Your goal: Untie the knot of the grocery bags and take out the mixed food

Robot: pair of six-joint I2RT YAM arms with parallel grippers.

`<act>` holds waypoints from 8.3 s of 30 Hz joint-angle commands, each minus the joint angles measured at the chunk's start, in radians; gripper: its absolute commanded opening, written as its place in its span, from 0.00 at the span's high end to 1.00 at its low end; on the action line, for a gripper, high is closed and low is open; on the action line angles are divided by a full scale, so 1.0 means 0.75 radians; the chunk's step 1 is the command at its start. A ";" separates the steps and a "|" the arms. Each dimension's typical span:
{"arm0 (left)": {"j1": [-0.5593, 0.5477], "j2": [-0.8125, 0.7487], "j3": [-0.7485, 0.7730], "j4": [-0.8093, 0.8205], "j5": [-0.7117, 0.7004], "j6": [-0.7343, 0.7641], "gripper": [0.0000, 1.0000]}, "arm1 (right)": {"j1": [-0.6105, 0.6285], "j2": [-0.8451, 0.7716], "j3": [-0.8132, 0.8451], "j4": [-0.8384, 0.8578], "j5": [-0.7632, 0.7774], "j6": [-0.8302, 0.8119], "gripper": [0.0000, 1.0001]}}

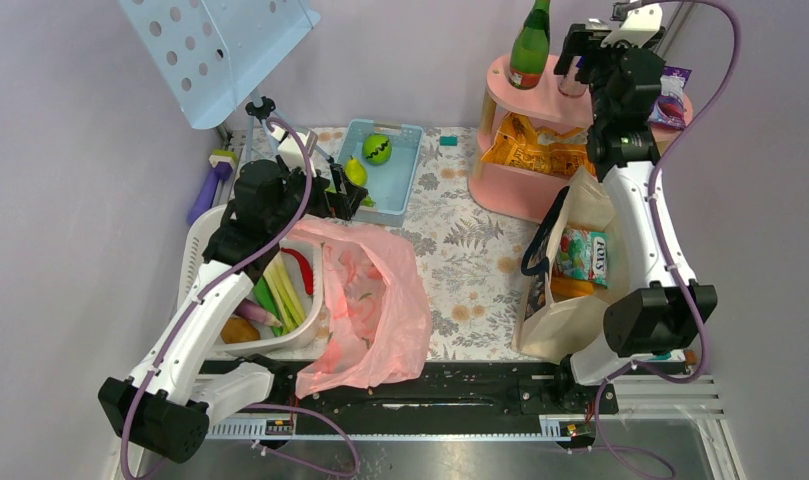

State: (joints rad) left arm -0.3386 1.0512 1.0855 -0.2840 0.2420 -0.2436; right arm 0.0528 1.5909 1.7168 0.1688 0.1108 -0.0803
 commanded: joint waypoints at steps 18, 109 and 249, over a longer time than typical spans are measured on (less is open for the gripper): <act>0.010 -0.041 -0.025 0.046 -0.050 -0.005 0.01 | -0.001 -0.837 -0.422 -1.054 0.195 0.567 0.02; -0.107 -0.046 -0.029 0.027 -0.068 0.053 0.01 | -0.261 -0.263 -1.406 -0.958 -0.095 0.921 0.01; -0.652 0.377 0.192 0.146 0.020 0.385 1.00 | 0.529 -0.369 -1.616 0.071 0.071 1.172 0.85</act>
State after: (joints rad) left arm -0.8532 1.4082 1.2282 -0.2886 0.2138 0.0929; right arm 0.4435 1.3865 0.5388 0.3607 0.1539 0.8356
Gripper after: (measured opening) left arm 0.017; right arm 0.303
